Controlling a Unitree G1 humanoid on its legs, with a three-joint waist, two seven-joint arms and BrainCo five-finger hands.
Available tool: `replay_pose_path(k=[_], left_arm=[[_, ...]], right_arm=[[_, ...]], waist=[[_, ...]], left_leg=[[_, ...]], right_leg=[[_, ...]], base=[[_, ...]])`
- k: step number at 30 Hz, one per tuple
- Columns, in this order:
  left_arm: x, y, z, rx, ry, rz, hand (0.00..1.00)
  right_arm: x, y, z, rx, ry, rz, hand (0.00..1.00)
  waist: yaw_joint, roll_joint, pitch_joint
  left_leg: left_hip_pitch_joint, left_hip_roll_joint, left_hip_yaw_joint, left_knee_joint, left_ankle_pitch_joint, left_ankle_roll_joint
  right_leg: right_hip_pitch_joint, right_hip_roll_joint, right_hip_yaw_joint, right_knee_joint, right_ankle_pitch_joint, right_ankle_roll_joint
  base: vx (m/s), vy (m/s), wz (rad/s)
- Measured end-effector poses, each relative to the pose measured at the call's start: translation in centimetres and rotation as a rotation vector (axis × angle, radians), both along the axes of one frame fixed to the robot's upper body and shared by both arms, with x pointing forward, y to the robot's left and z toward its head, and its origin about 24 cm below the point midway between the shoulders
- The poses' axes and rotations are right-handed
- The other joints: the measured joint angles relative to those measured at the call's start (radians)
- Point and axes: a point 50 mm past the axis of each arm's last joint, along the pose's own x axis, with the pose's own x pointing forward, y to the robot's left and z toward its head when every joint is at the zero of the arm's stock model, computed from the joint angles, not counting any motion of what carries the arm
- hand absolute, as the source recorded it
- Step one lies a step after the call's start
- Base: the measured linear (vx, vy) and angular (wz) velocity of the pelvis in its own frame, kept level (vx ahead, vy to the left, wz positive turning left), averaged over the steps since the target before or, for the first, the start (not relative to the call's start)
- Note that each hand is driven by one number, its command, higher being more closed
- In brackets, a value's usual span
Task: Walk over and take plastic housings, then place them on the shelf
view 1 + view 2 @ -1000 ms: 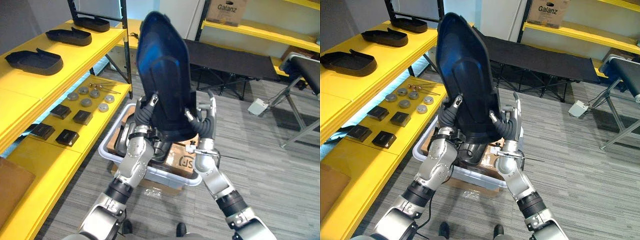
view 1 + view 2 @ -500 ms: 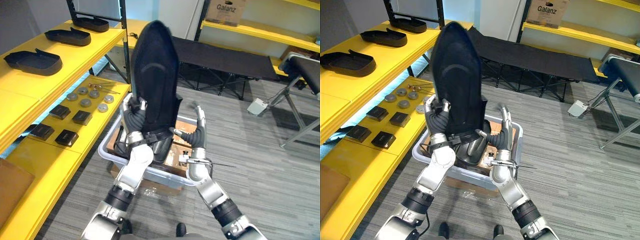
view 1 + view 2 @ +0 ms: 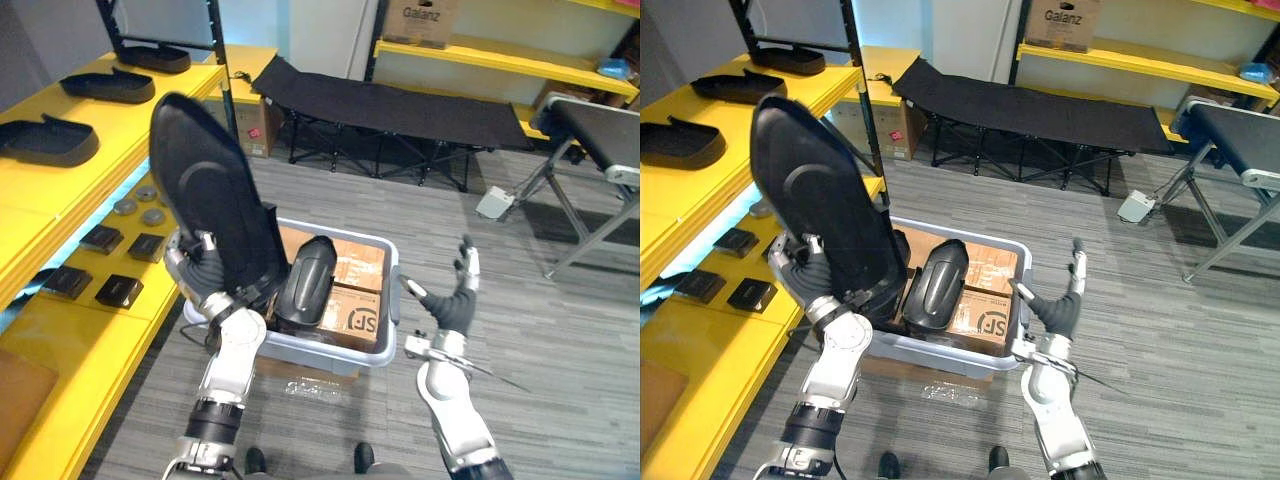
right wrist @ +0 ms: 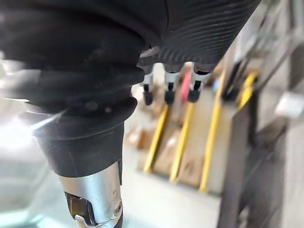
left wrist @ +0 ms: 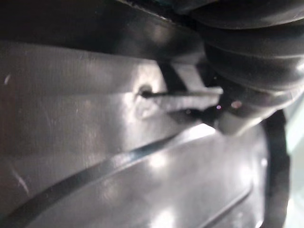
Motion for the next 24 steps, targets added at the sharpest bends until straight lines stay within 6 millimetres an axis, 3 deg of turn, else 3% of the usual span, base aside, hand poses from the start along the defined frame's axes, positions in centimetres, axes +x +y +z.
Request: replay_pose_path(k=[5, 7, 10, 14, 18, 24], left_arm=[[-2.5, -0.5, 1.0, -0.144, -0.155, -0.208, 1.0], [-3.9, -0.6, 1.7, -0.212, -0.224, -0.362, 1.0], [-4.9, -0.5, 1.6, -0.235, -0.221, -0.506, 1.0], [-6.4, 0.6, 1.5, -0.231, -0.213, -0.534, 1.0], [-8.1, 3.2, 2.8, -0.122, -0.236, -0.437, 1.0], [-9.9, 5.3, 2.8, -0.049, -0.184, -0.395, 1.0]], right_arm=[[-0.8, -1.6, -1.3, 0.031, 0.069, -0.022, 0.0], [-0.6, -1.7, -1.8, 0.125, 0.097, 0.044, 0.0], [-0.5, -2.0, -2.8, 0.22, 0.142, 0.12, 0.0], [-0.1, -2.1, -3.6, 0.276, 0.166, 0.168, 0.0], [1.4, -1.5, -3.0, 0.281, 0.14, 0.215, 0.0], [3.8, 0.7, -1.6, 0.258, 0.09, 0.309, 0.0]], waist=[[-0.003, 0.024, -0.014], [0.002, 0.027, -0.016], [0.028, 0.036, -0.021], [0.057, 0.044, -0.024], [0.108, 0.048, -0.029], [0.176, 0.044, -0.03]], left_leg=[[0.007, 0.003, 0.009, 0.0, -0.002, 0.0], [0.007, 0.002, 0.002, 0.0, -0.002, 0.0], [0.008, -0.002, -0.017, 0.0, -0.006, -0.003], [0.006, -0.009, -0.065, 0.0, -0.006, -0.003], [-0.02, -0.028, -0.133, 0.0, 0.001, -0.003], [-0.055, -0.058, -0.235, 0.0, 0.016, 0.011]], right_leg=[[0.002, 0.002, 0.01, -0.002, 0.001, 0.002], [0.005, 0.002, 0.001, -0.003, -0.001, 0.002], [0.019, -0.002, -0.013, -0.003, -0.009, 0.0], [0.044, -0.009, -0.063, -0.004, -0.021, 0.004], [0.064, -0.025, -0.139, -0.002, -0.032, 0.012], [0.086, -0.049, -0.227, 0.016, -0.053, 0.023]], base=[[0.02, -0.005, -0.06], [-0.01, -0.004, 0.08], [-0.01, 0.005, 0.16], [-0.02, 0.01, 0.37], [-0.02, 0.009, 0.5], [0.02, 0.015, 0.54]])
